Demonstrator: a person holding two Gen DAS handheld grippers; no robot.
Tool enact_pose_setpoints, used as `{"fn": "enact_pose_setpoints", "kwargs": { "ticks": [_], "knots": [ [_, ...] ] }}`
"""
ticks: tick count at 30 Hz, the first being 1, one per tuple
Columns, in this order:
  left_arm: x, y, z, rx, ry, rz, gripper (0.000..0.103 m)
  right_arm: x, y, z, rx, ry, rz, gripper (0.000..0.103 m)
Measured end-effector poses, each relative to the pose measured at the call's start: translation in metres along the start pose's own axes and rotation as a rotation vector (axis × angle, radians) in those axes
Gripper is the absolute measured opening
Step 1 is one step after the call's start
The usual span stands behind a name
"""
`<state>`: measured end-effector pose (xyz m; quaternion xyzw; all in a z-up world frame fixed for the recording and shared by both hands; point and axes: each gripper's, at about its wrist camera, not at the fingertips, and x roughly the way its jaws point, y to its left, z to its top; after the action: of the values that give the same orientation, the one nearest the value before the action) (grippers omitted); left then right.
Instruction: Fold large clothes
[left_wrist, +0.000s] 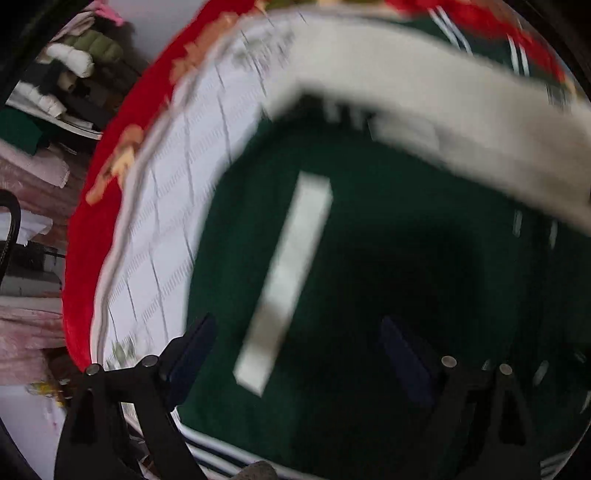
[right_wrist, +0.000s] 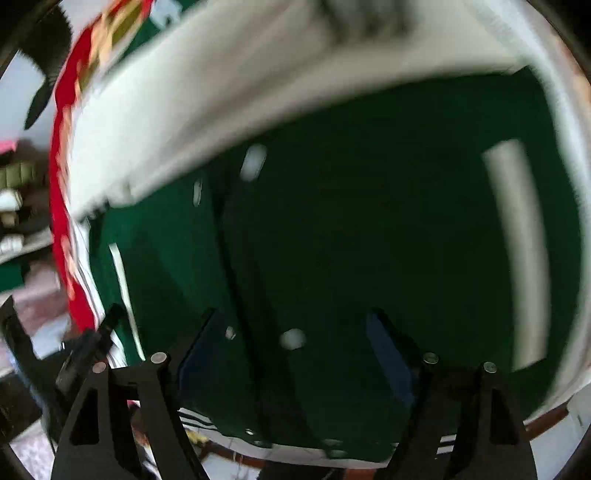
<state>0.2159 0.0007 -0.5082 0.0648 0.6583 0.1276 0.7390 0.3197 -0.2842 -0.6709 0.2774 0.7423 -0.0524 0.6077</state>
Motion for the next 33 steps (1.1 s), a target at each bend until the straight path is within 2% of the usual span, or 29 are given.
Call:
{"fn": "enact_pose_setpoints", "kwargs": {
  "ticks": [1, 3, 4, 5, 7, 8, 14, 15, 16, 18, 22, 24, 26, 28, 33],
  "knots": [
    [0.008, -0.004, -0.01, 0.015, 0.018, 0.008, 0.091, 0.018, 0.009, -0.002, -0.011, 0.029, -0.047, 0.082],
    [0.02, -0.01, -0.024, 0.047, 0.047, 0.007, 0.091, 0.032, 0.015, -0.006, -0.006, -0.023, -0.176, 0.051],
    [0.023, -0.011, -0.028, 0.059, 0.054, 0.008, 0.091, 0.032, 0.016, -0.008, 0.01, -0.044, -0.18, 0.033],
    [0.026, -0.012, -0.032, 0.069, 0.059, 0.003, 0.091, 0.033, 0.017, -0.01, 0.046, -0.041, -0.137, 0.022],
    [0.027, -0.009, -0.036, 0.071, 0.051, -0.008, 0.091, 0.029, 0.024, -0.013, 0.062, -0.048, -0.133, 0.017],
    [0.028, -0.008, -0.037, 0.072, 0.051, -0.011, 0.091, 0.025, 0.03, -0.016, 0.071, -0.051, -0.102, 0.016],
    [0.033, 0.008, -0.033, 0.065, 0.057, -0.018, 0.091, 0.018, 0.061, -0.02, 0.062, -0.039, -0.009, 0.015],
    [0.033, 0.011, -0.032, 0.068, 0.057, -0.015, 0.091, 0.024, 0.074, -0.004, 0.067, -0.035, -0.003, 0.015],
    [0.034, 0.013, -0.031, 0.068, 0.058, -0.013, 0.091, 0.029, 0.08, -0.004, 0.067, -0.028, 0.0, 0.015],
    [0.034, 0.019, -0.029, 0.065, 0.06, -0.01, 0.091, 0.041, 0.08, 0.0, 0.1, -0.01, 0.021, 0.015],
    [0.034, 0.03, -0.024, 0.048, 0.059, -0.008, 0.091, 0.045, 0.048, -0.013, 0.166, 0.021, 0.098, 0.015],
    [0.029, 0.033, -0.021, 0.04, 0.054, -0.016, 0.091, 0.047, 0.053, -0.011, 0.105, 0.032, 0.066, 0.021],
    [0.019, 0.034, -0.019, 0.036, 0.038, -0.029, 0.091, 0.056, 0.052, -0.011, 0.028, 0.105, 0.081, 0.041],
    [0.009, 0.034, -0.017, 0.036, 0.02, -0.035, 0.091, 0.045, 0.041, -0.014, 0.06, 0.138, 0.168, 0.042],
    [0.01, 0.02, -0.025, 0.057, 0.025, -0.043, 0.091, 0.015, 0.031, -0.016, 0.099, 0.06, 0.236, 0.042]
  ]
}}
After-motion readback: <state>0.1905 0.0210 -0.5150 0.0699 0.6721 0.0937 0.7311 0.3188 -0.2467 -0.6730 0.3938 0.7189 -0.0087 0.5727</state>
